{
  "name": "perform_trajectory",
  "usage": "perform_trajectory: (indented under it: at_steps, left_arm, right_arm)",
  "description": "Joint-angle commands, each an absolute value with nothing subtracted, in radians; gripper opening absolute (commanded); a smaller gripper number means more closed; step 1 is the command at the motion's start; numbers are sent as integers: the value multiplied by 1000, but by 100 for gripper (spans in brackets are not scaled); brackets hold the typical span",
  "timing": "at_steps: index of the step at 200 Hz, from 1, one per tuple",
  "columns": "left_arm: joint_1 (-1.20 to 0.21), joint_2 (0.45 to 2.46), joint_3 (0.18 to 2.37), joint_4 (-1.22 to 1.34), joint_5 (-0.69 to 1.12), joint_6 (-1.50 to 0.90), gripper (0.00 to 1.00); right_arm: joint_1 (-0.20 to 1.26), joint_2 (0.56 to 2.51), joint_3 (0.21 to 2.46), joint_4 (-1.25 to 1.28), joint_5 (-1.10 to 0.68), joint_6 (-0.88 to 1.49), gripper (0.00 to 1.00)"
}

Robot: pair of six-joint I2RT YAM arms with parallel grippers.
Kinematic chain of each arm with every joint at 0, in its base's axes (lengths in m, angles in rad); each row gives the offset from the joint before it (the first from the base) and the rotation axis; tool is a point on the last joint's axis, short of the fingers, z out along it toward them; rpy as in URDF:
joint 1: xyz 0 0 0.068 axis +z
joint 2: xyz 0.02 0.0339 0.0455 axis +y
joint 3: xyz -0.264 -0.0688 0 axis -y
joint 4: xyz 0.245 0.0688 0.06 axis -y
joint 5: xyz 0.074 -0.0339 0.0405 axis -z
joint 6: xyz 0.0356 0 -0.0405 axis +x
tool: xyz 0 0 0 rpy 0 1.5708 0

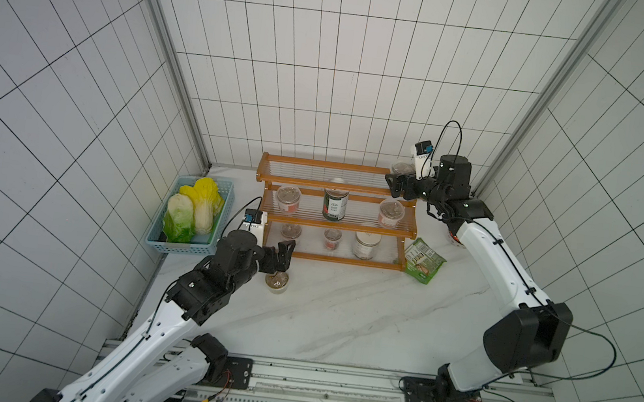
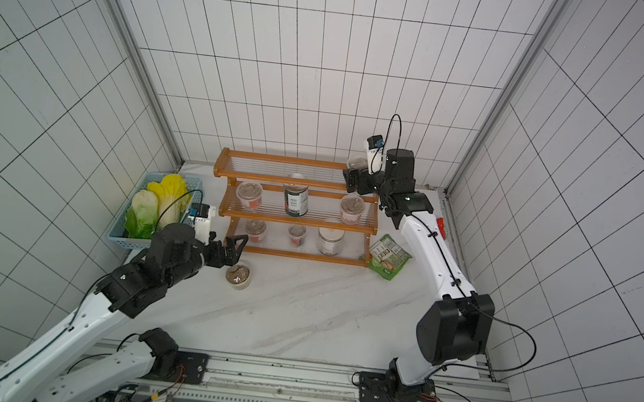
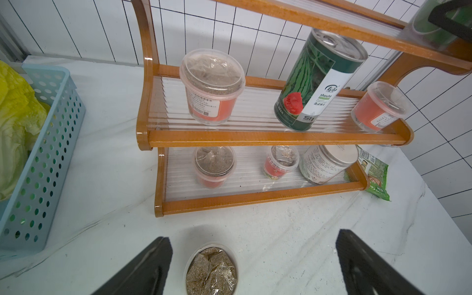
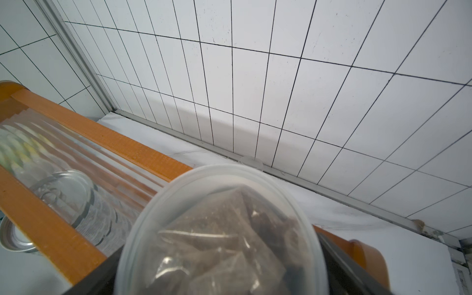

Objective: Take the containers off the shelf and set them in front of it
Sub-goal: 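Pick up a container from the shelf.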

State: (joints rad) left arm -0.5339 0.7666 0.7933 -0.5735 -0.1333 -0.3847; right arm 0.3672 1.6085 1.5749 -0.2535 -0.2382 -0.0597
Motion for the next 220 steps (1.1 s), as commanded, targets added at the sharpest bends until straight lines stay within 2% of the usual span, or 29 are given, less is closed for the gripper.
perform_trajectory:
  at_steps: [1, 100, 220]
  left_arm:
    - [-527, 752, 774, -564, -115, -384, 98]
    - [-516, 749, 742, -552, -116, -395, 98]
    - [-515, 773, 754, -543, -116, -394, 98]
  right_arm:
    - [380, 1628, 1589, -234, -213, -68, 98]
    - [383, 1614, 1537, -152, -228, -94, 84]
    - [394, 1479, 1467, -103, -309, -107, 80]
